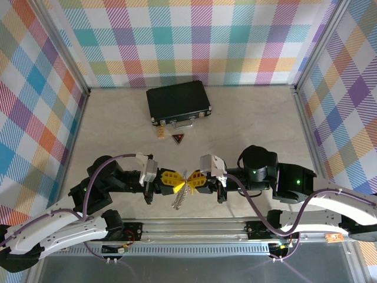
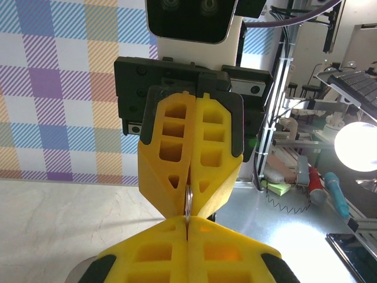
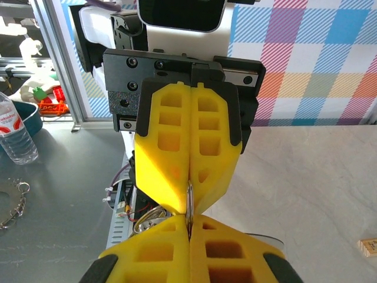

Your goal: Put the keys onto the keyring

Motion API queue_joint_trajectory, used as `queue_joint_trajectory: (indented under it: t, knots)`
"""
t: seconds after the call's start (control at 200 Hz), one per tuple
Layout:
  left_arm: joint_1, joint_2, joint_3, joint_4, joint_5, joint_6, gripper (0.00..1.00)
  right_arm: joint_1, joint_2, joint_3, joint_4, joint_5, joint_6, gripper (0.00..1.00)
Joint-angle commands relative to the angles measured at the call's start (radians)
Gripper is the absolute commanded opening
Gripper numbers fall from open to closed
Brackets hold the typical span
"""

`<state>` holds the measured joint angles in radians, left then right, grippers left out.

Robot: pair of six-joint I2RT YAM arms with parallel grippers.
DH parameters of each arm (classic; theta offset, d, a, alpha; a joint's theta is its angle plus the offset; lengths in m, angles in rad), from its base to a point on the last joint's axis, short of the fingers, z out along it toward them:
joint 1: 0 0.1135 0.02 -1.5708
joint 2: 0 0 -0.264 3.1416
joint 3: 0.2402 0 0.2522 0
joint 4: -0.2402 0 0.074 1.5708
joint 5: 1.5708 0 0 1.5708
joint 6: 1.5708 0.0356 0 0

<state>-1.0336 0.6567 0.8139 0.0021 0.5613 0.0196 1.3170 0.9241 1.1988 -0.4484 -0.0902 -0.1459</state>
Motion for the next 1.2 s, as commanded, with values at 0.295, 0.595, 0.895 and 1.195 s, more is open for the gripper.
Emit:
queue_joint_trajectory:
  t: [0.295,0.595,0.895,1.195]
  knots:
    - [-0.004,0.045,0.157,-0.39,-0.174,0.18,0.18,0.007,0.145,0.19,-0.317,0.173,-0.056,0.0]
    - [-0.003,0.073,0.171,-0.414,-0.167,0.198,0.18,0.005,0.196,0.254,-0.344,0.123,-0.094,0.0]
    - [-0.003,0.069,0.171,-0.403,-0.175,0.203,0.04,0.007,0.23,0.274,-0.366,0.081,-0.103,0.0]
    - [-0.003,0.049,0.143,-0.316,-0.128,0.16,0.0,0.006,0.214,0.247,-0.343,0.078,-0.072,0.17]
